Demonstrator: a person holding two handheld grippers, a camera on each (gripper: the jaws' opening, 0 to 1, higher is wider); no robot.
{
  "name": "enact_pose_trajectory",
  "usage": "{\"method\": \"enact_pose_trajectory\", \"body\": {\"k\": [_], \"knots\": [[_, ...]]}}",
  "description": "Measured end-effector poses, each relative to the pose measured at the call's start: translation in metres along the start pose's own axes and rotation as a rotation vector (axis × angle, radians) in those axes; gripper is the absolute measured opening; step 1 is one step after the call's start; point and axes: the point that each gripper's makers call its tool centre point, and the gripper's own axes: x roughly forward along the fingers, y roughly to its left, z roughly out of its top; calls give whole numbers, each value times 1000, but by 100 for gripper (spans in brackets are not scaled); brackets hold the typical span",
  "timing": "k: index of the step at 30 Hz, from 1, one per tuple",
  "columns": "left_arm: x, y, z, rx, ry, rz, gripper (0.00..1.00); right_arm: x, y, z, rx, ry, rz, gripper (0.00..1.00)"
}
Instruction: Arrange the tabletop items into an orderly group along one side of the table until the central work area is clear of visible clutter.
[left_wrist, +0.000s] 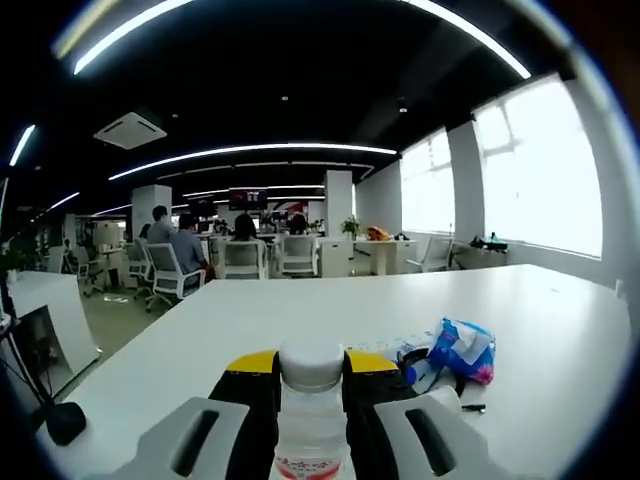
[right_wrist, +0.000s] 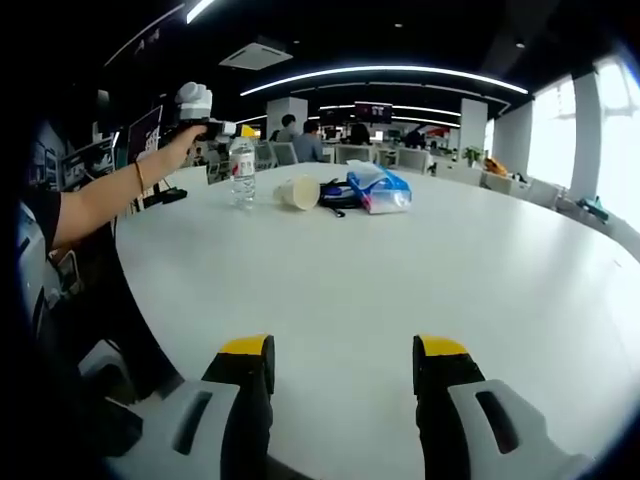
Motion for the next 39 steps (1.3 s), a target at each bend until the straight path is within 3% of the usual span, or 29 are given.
{"method": "enact_pose_trajectory", "body": {"k": [19, 25, 39], "knots": [[3, 48, 0, -24, 28, 65, 21, 3, 4, 3, -15, 12, -8, 53], [7, 47, -7, 7, 36, 58, 21, 7, 6, 4, -22, 22, -8, 53], [11, 49, -5, 24, 16, 14, 22, 9, 8, 3, -20, 30, -5, 53]]}}
